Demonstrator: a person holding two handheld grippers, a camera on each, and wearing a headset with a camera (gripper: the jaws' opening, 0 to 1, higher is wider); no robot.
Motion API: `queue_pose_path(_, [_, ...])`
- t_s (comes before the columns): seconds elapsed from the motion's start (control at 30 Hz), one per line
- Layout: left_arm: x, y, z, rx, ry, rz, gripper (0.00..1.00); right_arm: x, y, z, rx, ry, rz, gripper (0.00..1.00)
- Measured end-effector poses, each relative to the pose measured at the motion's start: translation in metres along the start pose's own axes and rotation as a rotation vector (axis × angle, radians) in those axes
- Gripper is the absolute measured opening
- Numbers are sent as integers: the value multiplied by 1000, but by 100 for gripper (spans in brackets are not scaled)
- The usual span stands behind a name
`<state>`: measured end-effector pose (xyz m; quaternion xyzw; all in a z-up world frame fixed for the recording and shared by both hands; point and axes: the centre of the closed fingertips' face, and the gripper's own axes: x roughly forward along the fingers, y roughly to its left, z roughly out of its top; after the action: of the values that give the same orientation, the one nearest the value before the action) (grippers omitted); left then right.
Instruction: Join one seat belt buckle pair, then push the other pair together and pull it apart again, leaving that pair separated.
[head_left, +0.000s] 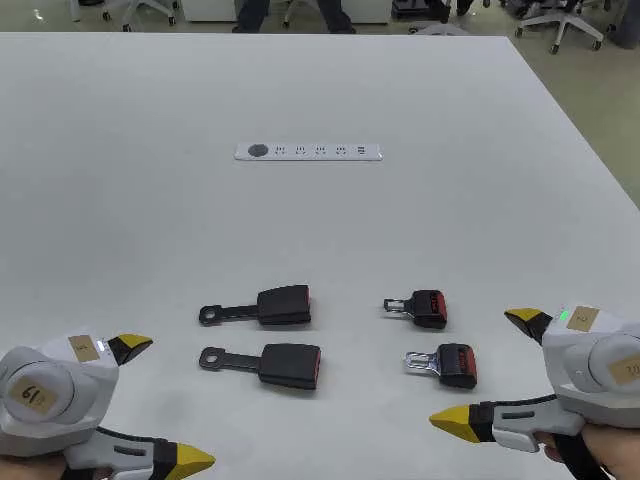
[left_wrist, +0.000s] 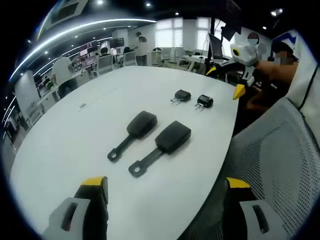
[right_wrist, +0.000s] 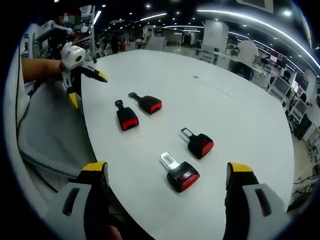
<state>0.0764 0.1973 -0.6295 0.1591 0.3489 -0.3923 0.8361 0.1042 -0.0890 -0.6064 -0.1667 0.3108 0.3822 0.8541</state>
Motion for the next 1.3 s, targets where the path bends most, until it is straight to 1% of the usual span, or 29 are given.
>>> queue_pose_path(0.2, [1, 2, -1, -4, -1, 1, 97, 0, -2, -1, 0, 8, -6, 98])
queue_pose_path(0.6, [3, -1, -1, -2, 2, -8, 97, 1, -1, 0, -5, 9, -4, 98])
queue_pose_path(1.03, [2, 0, 1, 2, 2, -8, 97, 3, 2, 2, -11, 6, 2, 98])
queue_pose_path(1.2, [2, -3, 2, -3, 1, -9, 98, 3, 3, 1, -15, 9, 3, 100])
queue_pose_path(1.23, [2, -6, 2, -4, 1, -11, 98, 2, 4, 1, -16, 10, 5, 100])
queue_pose_path(1.3, [2, -6, 1, -3, 1, -11, 98, 2, 4, 1, -18, 10, 4, 100])
